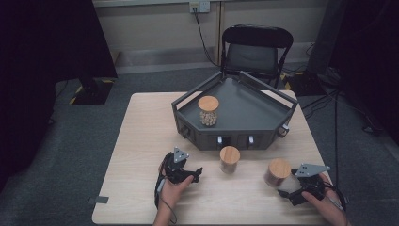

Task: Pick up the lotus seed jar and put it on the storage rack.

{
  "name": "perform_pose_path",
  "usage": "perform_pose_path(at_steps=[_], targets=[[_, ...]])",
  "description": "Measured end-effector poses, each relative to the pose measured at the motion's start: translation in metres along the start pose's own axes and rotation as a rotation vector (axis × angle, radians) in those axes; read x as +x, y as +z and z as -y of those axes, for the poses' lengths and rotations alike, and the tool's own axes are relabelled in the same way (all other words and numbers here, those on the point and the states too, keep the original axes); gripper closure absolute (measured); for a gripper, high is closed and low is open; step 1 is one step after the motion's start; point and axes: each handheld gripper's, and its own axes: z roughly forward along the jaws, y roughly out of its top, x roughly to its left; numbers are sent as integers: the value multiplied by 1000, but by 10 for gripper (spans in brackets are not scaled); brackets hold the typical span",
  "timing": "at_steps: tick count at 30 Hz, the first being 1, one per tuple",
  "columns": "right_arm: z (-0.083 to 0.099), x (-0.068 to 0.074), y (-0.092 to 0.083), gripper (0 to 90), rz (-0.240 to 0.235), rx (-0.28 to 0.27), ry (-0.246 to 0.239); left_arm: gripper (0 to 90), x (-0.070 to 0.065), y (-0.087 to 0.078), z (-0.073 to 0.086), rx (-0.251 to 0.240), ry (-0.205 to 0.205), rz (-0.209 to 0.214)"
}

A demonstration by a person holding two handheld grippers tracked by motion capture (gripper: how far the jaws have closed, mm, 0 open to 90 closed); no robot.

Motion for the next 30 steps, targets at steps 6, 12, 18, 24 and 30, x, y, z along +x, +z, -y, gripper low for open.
perform_pose_path(at_steps=[6, 12, 18, 24, 30], targets=[[0, 0, 0, 0, 0, 0, 0, 56, 1, 0, 3, 10, -1, -6], [0, 0, 0, 0, 0, 0, 0, 56, 0, 0, 5, 21, 2, -17], [0, 0, 0, 0, 1, 0, 0, 56, -2, 0, 6, 30, 12, -33], [0, 0, 0, 0, 1, 0, 0, 55, -4, 1, 7, 48, 31, -51], [0, 0, 0, 0, 1, 0, 0, 56, -5, 1, 9, 60, 34, -61]])
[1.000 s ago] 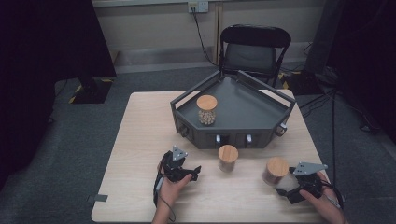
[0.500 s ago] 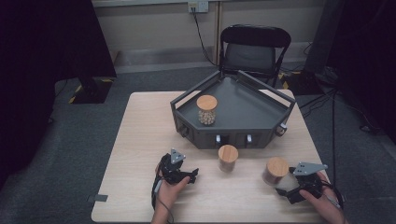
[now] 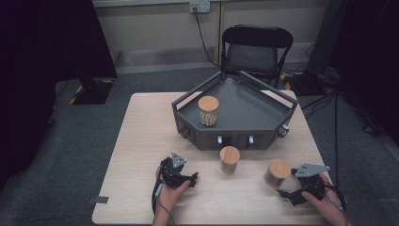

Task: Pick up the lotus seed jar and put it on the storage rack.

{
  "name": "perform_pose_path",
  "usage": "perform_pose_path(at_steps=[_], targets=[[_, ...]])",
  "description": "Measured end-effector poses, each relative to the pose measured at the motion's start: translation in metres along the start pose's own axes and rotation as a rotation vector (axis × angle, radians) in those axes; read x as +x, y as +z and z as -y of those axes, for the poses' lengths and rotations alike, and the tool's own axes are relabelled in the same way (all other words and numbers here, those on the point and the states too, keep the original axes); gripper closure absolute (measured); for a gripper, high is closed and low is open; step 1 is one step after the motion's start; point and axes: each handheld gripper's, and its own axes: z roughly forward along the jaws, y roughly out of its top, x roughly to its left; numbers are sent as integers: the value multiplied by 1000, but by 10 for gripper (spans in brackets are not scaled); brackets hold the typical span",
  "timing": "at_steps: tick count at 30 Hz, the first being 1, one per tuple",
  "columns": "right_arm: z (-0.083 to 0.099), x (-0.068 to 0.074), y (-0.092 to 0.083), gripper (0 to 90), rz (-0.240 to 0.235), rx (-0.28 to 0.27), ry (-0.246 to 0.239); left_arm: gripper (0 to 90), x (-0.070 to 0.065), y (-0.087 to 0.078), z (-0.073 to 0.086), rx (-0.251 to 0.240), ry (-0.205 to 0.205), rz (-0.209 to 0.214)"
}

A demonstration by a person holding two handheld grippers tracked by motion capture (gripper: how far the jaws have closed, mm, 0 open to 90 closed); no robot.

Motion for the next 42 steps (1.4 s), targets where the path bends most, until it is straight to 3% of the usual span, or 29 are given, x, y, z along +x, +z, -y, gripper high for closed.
perform_pose_path(at_steps=[42], targets=[[0, 0, 0, 0, 0, 0, 0, 2, 2, -2, 0, 23, -2, 3]])
